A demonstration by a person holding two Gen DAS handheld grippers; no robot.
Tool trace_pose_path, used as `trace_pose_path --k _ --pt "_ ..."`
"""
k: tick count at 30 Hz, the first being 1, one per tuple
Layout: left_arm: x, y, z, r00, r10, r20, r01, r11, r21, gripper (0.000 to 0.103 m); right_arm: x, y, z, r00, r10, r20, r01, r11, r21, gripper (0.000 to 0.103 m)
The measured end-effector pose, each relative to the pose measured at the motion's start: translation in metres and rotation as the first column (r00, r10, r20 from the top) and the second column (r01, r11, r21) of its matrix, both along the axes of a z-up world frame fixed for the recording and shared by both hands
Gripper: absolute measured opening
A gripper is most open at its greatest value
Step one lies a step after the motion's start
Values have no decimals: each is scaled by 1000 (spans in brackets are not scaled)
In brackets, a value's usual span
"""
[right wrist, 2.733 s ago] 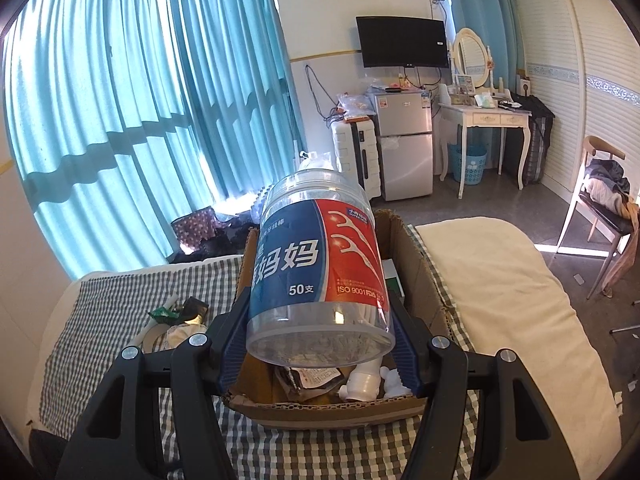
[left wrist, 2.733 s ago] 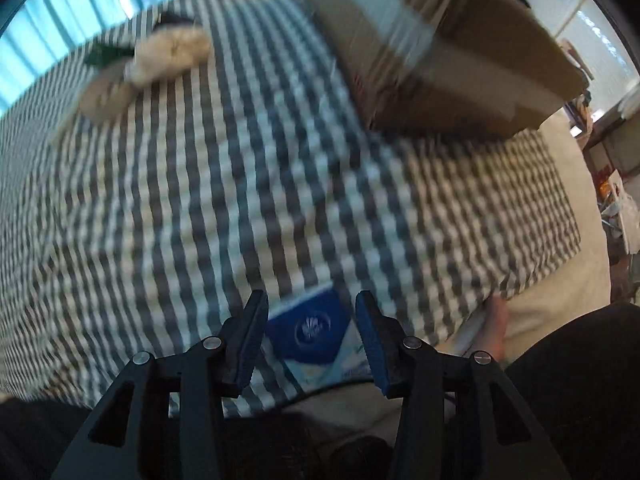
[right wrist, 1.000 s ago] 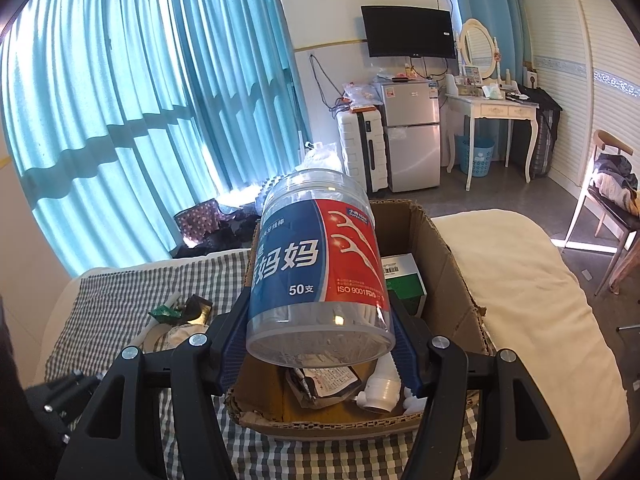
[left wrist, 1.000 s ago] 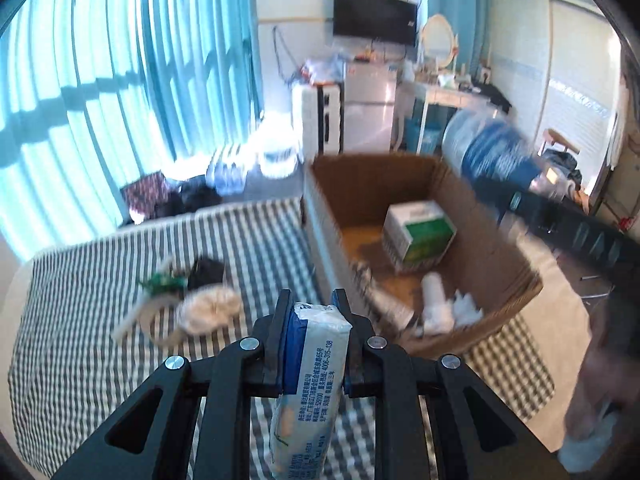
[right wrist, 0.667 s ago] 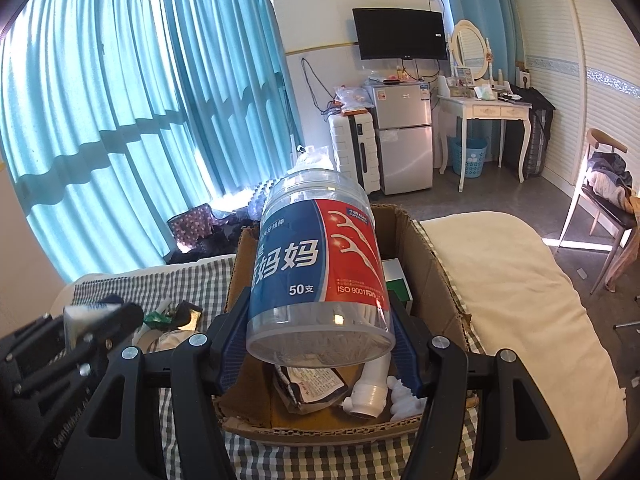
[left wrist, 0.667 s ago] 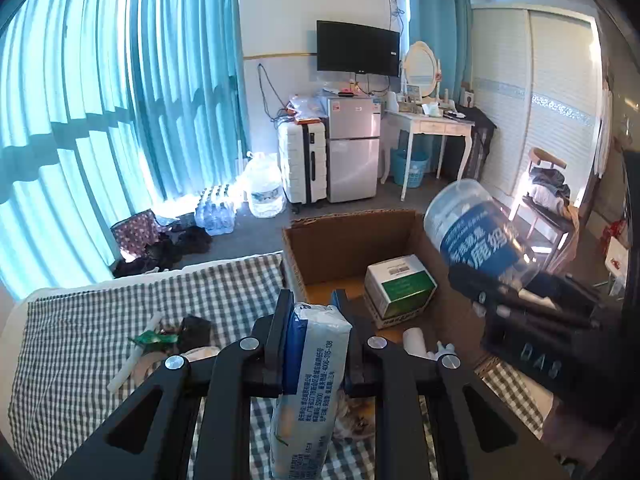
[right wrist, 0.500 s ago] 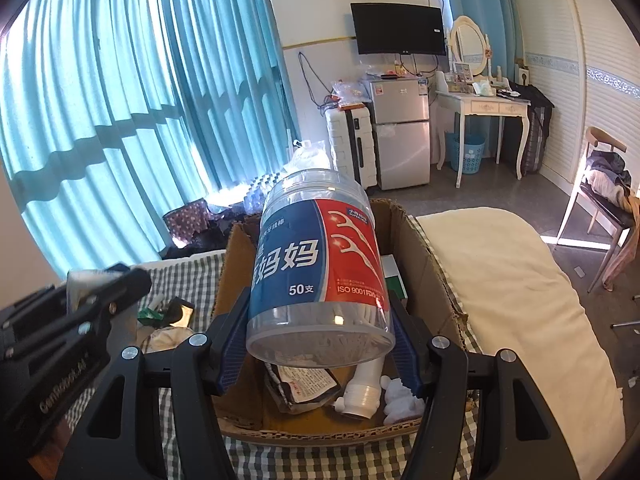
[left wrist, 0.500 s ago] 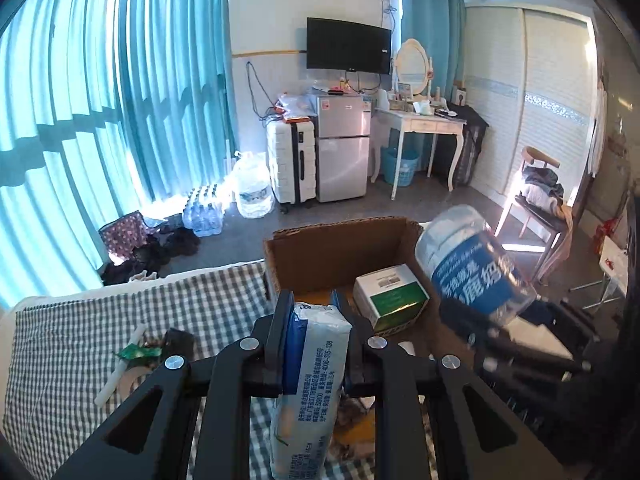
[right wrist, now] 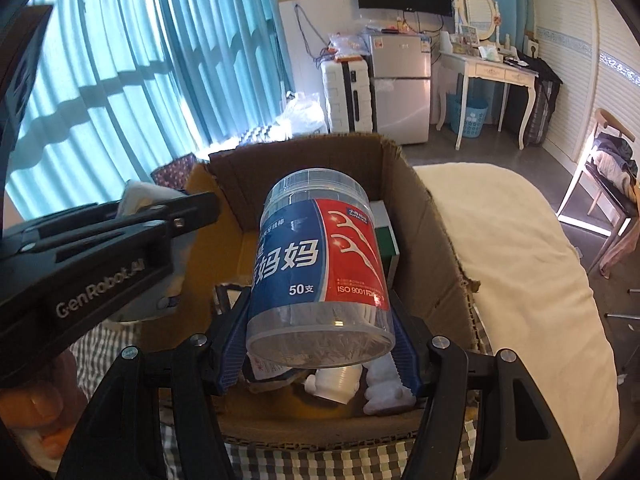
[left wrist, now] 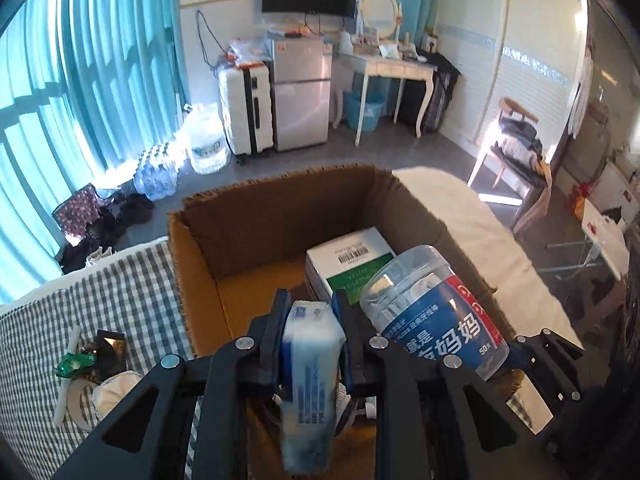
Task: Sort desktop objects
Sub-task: 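Open both tools to drop the floss container and tissue pack into the box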
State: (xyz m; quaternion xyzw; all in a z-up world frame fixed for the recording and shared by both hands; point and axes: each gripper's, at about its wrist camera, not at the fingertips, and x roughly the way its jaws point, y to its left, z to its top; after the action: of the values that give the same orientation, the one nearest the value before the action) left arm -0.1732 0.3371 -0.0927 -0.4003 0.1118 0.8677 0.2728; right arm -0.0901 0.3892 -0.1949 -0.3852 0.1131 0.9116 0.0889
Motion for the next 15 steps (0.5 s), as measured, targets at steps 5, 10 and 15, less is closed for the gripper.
trace_pose_path --k 5,10,15 --pt "-6 4 -20 999 -9 45 9 1000 -12 77 -12 6 -24 998 6 69 -5 1000 -20 61" --pt "-10 1 -25 998 14 55 -13 1000 -14 87 -13 12 -35 995 -6 96 9 999 -36 67" --pt "-11 -11 -16 998 43 47 -44 999 9 87 -11 7 -30 998 -16 57 17 1000 -25 70"
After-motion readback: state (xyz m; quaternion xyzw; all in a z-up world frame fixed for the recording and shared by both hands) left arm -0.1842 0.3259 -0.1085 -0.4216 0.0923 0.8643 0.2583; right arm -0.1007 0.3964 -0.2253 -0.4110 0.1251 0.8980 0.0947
